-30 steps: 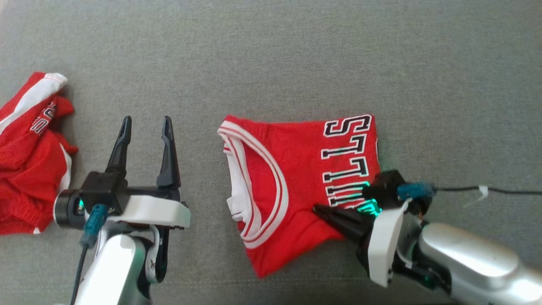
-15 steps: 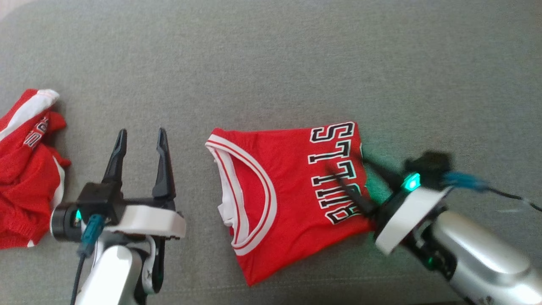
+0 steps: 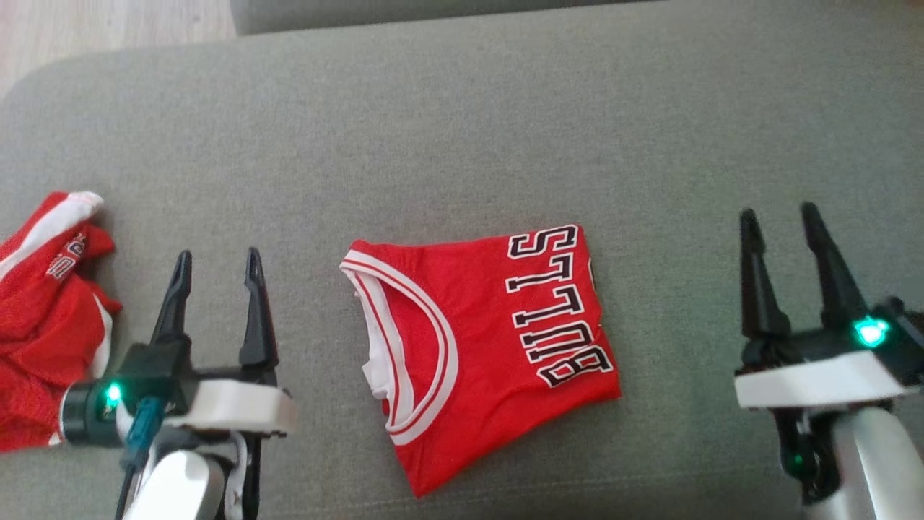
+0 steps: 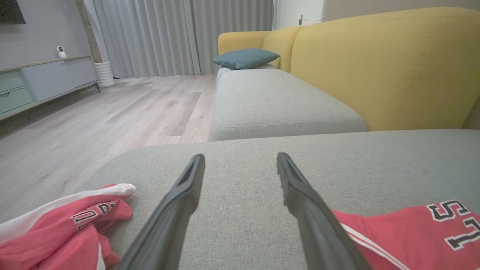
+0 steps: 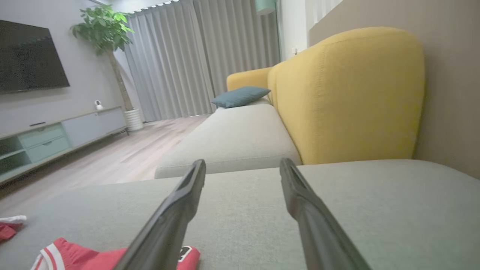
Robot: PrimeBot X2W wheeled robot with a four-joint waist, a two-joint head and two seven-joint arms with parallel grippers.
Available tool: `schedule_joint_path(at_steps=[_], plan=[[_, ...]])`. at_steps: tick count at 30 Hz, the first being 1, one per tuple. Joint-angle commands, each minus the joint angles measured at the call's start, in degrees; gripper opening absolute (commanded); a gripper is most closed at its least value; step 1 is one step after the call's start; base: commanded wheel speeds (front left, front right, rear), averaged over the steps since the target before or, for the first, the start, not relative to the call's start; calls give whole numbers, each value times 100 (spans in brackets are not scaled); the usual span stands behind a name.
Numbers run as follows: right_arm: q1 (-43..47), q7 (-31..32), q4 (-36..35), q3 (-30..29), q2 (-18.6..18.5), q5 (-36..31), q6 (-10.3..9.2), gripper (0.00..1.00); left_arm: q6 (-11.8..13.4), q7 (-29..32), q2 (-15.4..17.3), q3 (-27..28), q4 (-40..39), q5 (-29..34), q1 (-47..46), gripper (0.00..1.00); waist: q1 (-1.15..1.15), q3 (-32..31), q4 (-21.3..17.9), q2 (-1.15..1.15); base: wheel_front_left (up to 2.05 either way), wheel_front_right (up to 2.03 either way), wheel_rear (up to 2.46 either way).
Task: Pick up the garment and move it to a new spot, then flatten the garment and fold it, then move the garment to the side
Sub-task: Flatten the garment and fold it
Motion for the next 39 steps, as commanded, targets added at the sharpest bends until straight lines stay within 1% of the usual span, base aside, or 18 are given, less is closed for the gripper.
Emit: schedule_joint_path(at_steps=[1,7,13,16,24,39], plan=[[4,79,-321,21,55,-111,21,100,58,4,165,279,-220,41,-81,100,0,-90,-23,0,0,0,0],[470,548,-786,-211,273,-399,21,100,123,75,295,252,-302,78,289,100,0,-359,-49,0,0,0,0],[794,907,-959,-166,346,-444,21,100,123,86,327,210,-312,22,559,100,0,-573,-16,0,0,0,0],[894,1041,-1006,-130,353,-460,21,100,78,106,336,148,-281,-3,628,100,0,-631,6,0,0,0,0],[1075,1213,-1117,-139,382,-500,21,100,74,113,325,88,-231,-58,742,100,0,-730,1,0,0,0,0],[1112,1295,-1175,-142,399,-539,21,100,114,178,353,23,-242,-63,733,100,0,-753,2,0,0,0,0]])
